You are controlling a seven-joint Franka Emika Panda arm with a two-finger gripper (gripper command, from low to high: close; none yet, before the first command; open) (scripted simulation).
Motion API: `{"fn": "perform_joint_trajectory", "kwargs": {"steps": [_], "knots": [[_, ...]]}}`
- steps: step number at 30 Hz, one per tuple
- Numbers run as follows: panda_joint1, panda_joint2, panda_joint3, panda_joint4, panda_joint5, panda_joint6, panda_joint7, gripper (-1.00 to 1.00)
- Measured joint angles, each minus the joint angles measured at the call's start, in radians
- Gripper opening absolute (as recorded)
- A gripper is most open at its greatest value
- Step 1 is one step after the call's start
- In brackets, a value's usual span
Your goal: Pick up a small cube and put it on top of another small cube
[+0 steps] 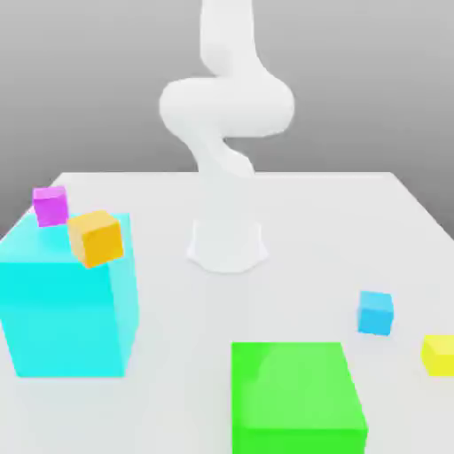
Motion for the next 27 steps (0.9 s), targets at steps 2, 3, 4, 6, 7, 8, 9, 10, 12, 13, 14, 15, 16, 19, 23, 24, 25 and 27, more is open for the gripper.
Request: {"fn": "perform_joint_trajectory", "kwargs": {"steps": [2, 3, 4, 6, 7, 8, 9, 10, 12, 13, 14, 15, 16, 19, 23, 24, 25, 27], "knots": [[0.061, 0.068, 0.011, -0.050, 0.016, 0.048, -0.058, 0.00], [0.089, 0.100, 0.017, -0.073, 0.023, 0.071, -0.085, 0.00], [0.119, 0.128, 0.023, -0.099, 0.029, 0.092, -0.110, 0.00], [0.173, 0.193, 0.038, -0.143, 0.042, 0.137, -0.162, 0.00], [0.199, 0.224, 0.047, -0.165, 0.048, 0.159, -0.187, 0.00], [0.225, 0.255, 0.057, -0.188, 0.054, 0.181, -0.213, 0.00], [0.250, 0.286, 0.067, -0.211, 0.060, 0.203, -0.238, 0.00], [0.276, 0.317, 0.077, -0.233, 0.065, 0.225, -0.263, 0.00], [0.325, 0.379, 0.100, -0.279, 0.073, 0.269, -0.310, 0.00], [0.350, 0.410, 0.112, -0.302, 0.076, 0.291, -0.333, 0.00], [0.372, 0.441, 0.125, -0.325, 0.078, 0.313, -0.356, 0.00], [0.395, 0.471, 0.139, -0.347, 0.079, 0.335, -0.377, 0.00], [0.416, 0.502, 0.153, -0.370, 0.078, 0.357, -0.397, 0.00], [0.472, 0.595, 0.200, -0.439, 0.062, 0.424, -0.449, 0.00], [0.547, 0.727, 0.236, -0.505, -0.028, 0.521, -0.451, 0.00], [0.555, 0.763, 0.219, -0.504, -0.064, 0.549, -0.430, 0.00], [0.563, 0.799, 0.194, -0.500, -0.100, 0.578, -0.406, 0.00], [0.606, 0.872, 0.131, -0.488, -0.162, 0.636, -0.363, 0.00]]}}
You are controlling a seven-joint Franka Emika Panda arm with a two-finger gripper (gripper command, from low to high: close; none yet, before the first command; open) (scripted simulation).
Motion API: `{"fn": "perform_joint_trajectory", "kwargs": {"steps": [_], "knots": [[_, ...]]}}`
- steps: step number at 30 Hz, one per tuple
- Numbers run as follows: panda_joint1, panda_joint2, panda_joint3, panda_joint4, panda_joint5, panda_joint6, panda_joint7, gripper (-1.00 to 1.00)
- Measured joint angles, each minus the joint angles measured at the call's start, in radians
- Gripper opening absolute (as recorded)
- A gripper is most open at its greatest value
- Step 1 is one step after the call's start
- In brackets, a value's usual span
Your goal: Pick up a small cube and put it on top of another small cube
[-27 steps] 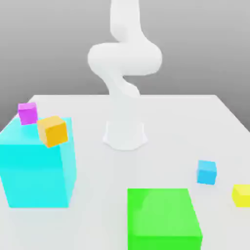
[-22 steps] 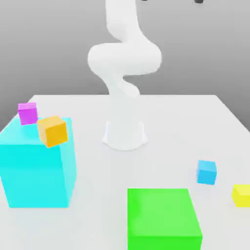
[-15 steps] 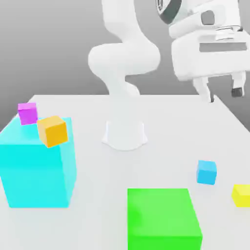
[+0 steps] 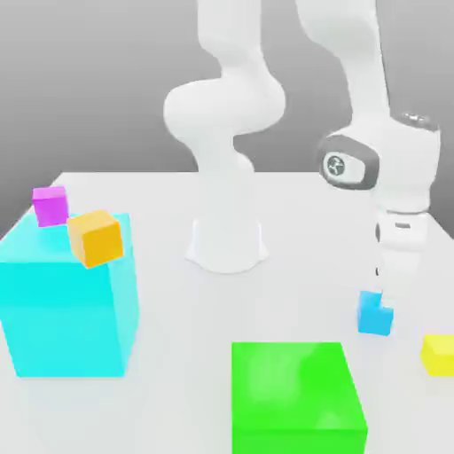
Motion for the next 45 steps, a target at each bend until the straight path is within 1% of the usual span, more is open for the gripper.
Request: {"fn": "perform_joint_trajectory", "kwargs": {"steps": [2, 3, 10, 12, 17, 18, 20, 23, 35, 41, 42, 43, 45], "knots": [[0.055, 0.072, -0.065, 0.013, -0.038, 0.059, 0.029, 0.00], [0.075, 0.099, -0.088, 0.018, -0.046, 0.082, 0.036, -1.00], [0.078, 0.101, -0.091, 0.018, -0.054, 0.083, 0.042, -1.00], [0.050, 0.048, -0.055, 0.008, -0.019, 0.039, 0.015, -1.00], [0.043, -0.129, -0.011, -0.024, 0.122, -0.104, -0.086, -1.00], [0.056, -0.164, -0.029, -0.020, 0.133, -0.141, -0.122, -1.00], [-0.009, -0.232, -0.088, -0.001, 0.127, -0.221, -0.205, -1.00], [-0.089, -0.332, -0.183, 0.038, 0.087, -0.349, -0.335, -1.00], [-0.483, -0.701, -0.545, 0.191, -0.145, -0.831, -0.807, -1.00], [-0.711, -0.875, -0.728, 0.272, -0.271, -1.073, -1.059, -1.00], [-0.742, -0.890, -0.762, 0.274, -0.293, -1.087, -1.093, -1.00], [-0.758, -0.889, -0.788, 0.260, -0.311, -1.072, -1.110, -1.00], [-0.772, -0.870, -0.834, 0.212, -0.341, -1.003, -1.120, -1.00]]}}
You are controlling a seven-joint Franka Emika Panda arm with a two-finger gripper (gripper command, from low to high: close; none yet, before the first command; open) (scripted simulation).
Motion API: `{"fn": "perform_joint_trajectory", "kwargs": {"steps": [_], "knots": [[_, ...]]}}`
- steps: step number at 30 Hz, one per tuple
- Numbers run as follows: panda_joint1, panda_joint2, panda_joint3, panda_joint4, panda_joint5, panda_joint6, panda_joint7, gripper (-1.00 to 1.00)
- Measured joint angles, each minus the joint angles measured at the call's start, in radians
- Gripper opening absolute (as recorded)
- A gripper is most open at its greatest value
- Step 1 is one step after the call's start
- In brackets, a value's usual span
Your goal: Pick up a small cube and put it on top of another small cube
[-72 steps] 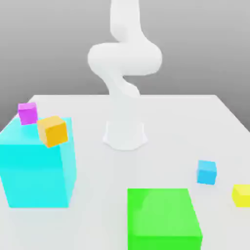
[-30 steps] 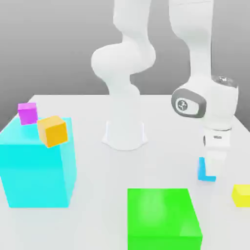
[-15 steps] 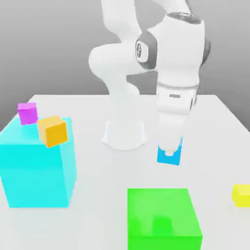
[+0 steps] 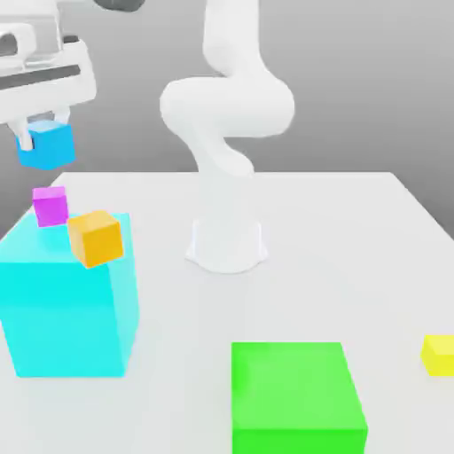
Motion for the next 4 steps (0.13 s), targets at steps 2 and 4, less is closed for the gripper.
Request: {"fn": "perform_joint_trajectory", "kwargs": {"steps": [2, 4], "knots": [[-0.003, 0.011, -0.017, -0.022, -0.011, 0.033, -0.001, 1.00], [-0.003, 0.011, -0.017, -0.022, -0.011, 0.033, -0.001, 1.00]]}}
